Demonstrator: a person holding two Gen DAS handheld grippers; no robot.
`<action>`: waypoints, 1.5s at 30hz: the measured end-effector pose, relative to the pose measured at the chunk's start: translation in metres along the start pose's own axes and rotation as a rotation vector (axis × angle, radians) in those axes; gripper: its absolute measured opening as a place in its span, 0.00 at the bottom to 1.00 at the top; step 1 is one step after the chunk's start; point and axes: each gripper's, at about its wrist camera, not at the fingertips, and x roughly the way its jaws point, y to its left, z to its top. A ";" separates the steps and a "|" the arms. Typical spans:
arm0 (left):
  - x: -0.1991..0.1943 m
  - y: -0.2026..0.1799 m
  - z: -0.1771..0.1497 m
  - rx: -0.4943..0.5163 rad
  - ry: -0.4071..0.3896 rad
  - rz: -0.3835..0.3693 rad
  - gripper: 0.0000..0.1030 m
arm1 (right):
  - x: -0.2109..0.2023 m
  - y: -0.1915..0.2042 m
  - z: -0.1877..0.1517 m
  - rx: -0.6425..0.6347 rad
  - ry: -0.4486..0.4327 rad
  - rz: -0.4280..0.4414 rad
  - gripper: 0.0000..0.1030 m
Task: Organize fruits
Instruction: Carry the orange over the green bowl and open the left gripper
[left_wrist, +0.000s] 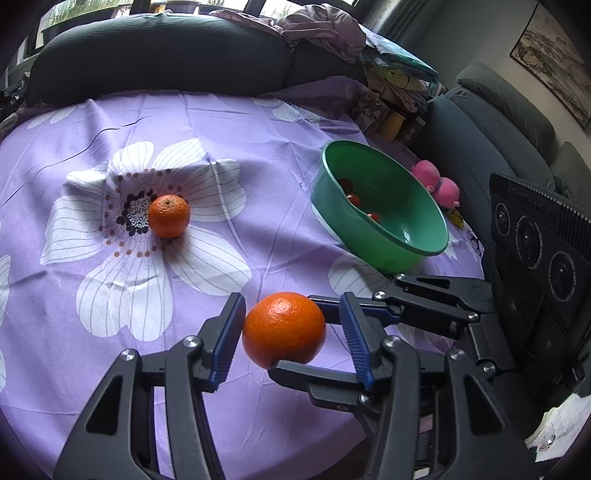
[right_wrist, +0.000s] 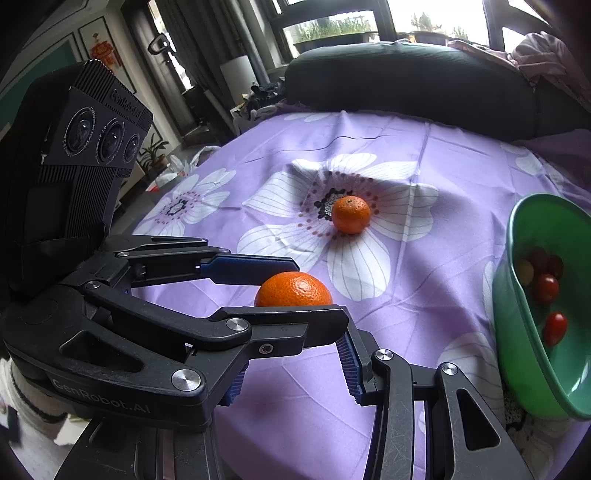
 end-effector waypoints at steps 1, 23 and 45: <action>0.001 -0.004 0.000 0.007 0.002 -0.001 0.50 | -0.003 -0.002 -0.002 0.004 -0.004 -0.003 0.44; 0.047 -0.093 0.064 0.230 -0.017 -0.078 0.51 | -0.078 -0.071 -0.009 0.124 -0.190 -0.136 0.44; 0.114 -0.110 0.095 0.242 0.076 -0.174 0.52 | -0.084 -0.137 -0.015 0.248 -0.168 -0.216 0.44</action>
